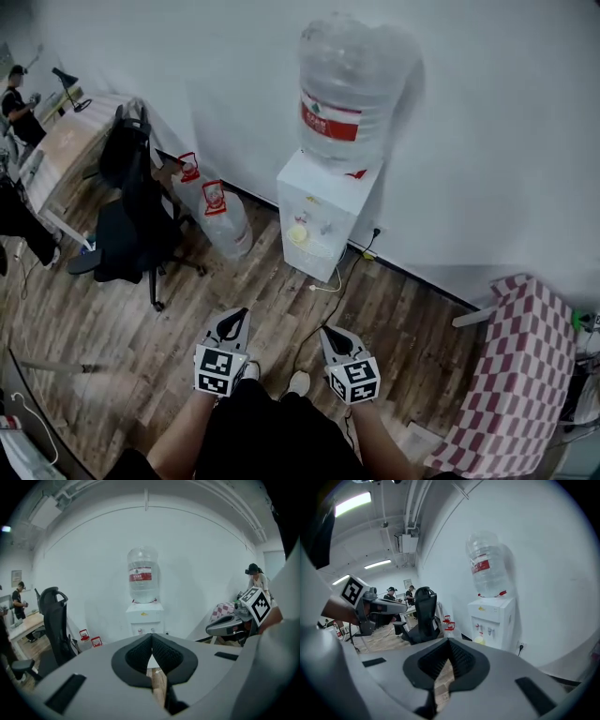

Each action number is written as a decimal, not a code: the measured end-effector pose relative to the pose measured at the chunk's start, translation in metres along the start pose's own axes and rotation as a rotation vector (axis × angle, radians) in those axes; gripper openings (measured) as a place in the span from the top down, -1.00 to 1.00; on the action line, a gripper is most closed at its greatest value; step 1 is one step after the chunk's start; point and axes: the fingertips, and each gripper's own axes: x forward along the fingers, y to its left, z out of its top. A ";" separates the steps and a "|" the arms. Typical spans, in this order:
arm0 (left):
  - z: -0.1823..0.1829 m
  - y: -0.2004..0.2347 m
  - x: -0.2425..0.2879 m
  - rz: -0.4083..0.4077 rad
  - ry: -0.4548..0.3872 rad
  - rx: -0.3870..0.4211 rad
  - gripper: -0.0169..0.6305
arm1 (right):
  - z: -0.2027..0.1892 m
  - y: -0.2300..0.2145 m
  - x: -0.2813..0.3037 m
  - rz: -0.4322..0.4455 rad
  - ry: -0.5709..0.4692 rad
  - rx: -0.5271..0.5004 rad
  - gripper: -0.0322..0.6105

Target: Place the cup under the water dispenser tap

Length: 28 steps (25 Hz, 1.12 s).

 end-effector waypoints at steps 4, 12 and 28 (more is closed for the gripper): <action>0.017 -0.001 -0.016 -0.010 -0.040 0.043 0.91 | 0.004 0.020 -0.019 0.014 -0.037 0.005 0.83; 0.013 0.005 -0.050 -0.100 -0.105 0.037 0.91 | 0.029 0.056 -0.038 -0.055 -0.111 -0.022 0.83; -0.033 0.063 -0.149 -0.234 -0.171 -0.030 0.91 | 0.045 0.166 -0.077 -0.213 -0.193 -0.006 0.83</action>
